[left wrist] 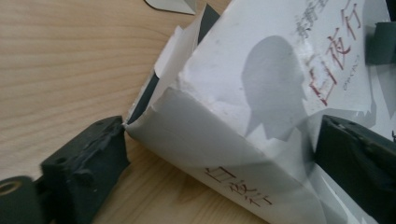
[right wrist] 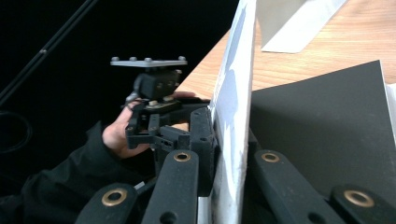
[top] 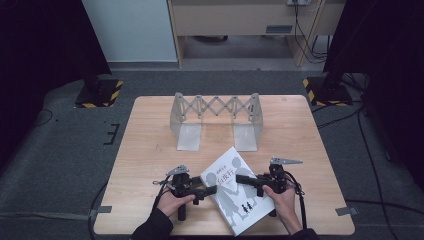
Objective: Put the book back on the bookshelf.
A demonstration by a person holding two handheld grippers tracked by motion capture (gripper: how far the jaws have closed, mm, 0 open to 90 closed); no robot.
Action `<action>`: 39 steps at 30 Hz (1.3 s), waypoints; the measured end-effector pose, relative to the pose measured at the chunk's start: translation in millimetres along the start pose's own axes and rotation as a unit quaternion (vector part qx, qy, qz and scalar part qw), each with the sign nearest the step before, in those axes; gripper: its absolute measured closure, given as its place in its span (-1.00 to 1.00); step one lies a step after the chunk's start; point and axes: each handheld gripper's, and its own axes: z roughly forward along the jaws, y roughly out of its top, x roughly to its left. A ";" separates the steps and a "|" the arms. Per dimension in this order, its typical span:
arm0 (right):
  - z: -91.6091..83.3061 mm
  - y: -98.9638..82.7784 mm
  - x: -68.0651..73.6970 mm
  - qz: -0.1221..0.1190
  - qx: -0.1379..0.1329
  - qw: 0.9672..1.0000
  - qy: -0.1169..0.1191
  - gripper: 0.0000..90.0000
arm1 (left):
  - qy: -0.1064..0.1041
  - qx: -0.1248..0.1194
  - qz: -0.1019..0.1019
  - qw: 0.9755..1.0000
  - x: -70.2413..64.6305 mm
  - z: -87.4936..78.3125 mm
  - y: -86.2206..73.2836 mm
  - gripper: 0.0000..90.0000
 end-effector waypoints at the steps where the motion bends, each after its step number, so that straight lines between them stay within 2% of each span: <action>1: 0.0 0.0 0.8 -0.003 -0.001 1.000 0.004 0.87 | -0.009 -0.001 -0.001 1.000 0.5 0.5 -0.3 -1.00; 2: -0.1 0.4 1.6 -0.007 0.001 1.000 0.006 0.87 | -0.017 -0.003 0.003 1.000 0.1 1.1 0.0 -1.00; 4: 0.7 0.8 1.9 -0.008 0.006 1.000 0.012 0.87 | -0.016 -0.005 0.013 1.000 -2.9 3.3 1.4 -1.00; 11: 4.9 0.6 -5.5 0.013 0.020 1.000 -0.005 0.84 | -0.010 0.011 -0.003 1.000 2.5 6.3 0.0 -0.97; 13: 5.1 0.7 -6.9 0.016 0.024 1.000 -0.011 0.82 | -0.008 0.012 -0.001 1.000 2.5 6.2 0.1 -0.95; 15: 4.8 0.7 -7.3 0.006 0.026 0.999 -0.019 0.73 | -0.005 0.012 -0.002 1.000 2.4 6.0 0.0 -0.92; 18: 3.6 0.3 -7.9 -0.027 0.029 0.998 -0.043 0.50 | -0.003 0.011 -0.004 1.000 3.3 5.5 0.1 -0.85; 20: 1.0 0.2 -7.4 -0.064 0.026 0.995 -0.078 0.40 | -0.001 0.010 -0.005 1.000 3.3 5.5 0.1 -0.81; 23: -3.1 -0.5 -9.9 -0.091 0.032 0.988 -0.120 0.20 | 0.003 0.009 -0.008 1.000 3.4 5.3 0.0 -0.76; 25: -4.8 -1.8 -13.5 -0.097 0.035 0.985 -0.140 0.12 | 0.006 0.009 -0.008 1.000 3.4 5.2 0.1 -0.72; 28: -4.4 -3.9 -15.7 -0.124 0.057 0.974 -0.179 0.03 | 0.012 0.007 -0.013 1.000 3.6 5.0 -0.1 -0.64; 29: -2.9 -5.0 -16.3 -0.116 0.074 0.973 -0.188 0.00 | 0.013 0.005 -0.016 1.000 3.8 4.9 -0.2 -0.59; 30: -0.6 -7.0 -17.8 -0.107 0.083 0.974 -0.184 -0.05 | 0.014 0.005 -0.016 1.000 4.0 4.9 -0.2 -0.59; 31: 1.7 -8.6 -18.6 -0.102 0.097 0.973 -0.184 -0.09 | 0.014 0.005 -0.016 1.000 3.8 4.9 -0.2 -0.58; 39: 0.1 -8.8 -24.6 -0.055 0.097 0.978 -0.175 -0.14 | 0.017 0.004 -0.016 1.000 2.8 5.8 -0.4 -0.58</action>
